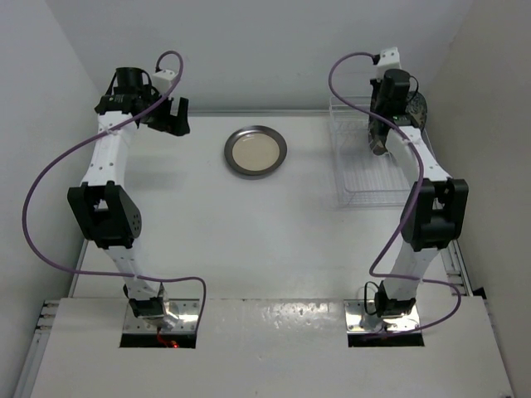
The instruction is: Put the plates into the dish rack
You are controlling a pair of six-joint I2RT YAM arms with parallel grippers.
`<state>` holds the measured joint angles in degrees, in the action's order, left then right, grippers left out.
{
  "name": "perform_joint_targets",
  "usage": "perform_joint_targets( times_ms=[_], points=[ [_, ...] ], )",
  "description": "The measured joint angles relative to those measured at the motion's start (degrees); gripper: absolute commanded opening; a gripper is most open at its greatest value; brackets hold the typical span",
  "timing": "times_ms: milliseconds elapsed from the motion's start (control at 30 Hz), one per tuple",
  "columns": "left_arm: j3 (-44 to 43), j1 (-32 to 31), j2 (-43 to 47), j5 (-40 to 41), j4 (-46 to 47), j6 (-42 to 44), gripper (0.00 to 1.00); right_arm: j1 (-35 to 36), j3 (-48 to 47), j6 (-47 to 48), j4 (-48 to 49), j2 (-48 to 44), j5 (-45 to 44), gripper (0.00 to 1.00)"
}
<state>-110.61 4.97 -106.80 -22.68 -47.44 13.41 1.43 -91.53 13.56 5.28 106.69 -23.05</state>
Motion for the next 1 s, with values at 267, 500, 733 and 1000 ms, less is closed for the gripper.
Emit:
perform_joint_targets(
  times_ms=[267, 500, 733, 1000],
  points=[
    [0.2, 0.0, 0.0, -0.02, 0.11, -0.2, 1.0, -0.66, 7.41, -2.34, 2.69, 0.0, 1.99, 0.0],
    [2.38, 0.0, 0.0, -0.2, 0.28, -0.22, 1.0, -1.42, 11.19, -7.72, 4.24, 0.0, 4.5, 0.0],
    [5.73, 0.0, 0.0, -0.61, 0.42, -0.13, 1.0, -2.97, 11.98, -10.73, 6.91, 0.09, 6.32, 0.57],
    [6.97, -0.76, -0.04, -0.9, 0.35, 0.0, 1.0, -2.58, 10.86, -9.09, 9.2, -0.68, 9.81, 0.77]
  ],
)
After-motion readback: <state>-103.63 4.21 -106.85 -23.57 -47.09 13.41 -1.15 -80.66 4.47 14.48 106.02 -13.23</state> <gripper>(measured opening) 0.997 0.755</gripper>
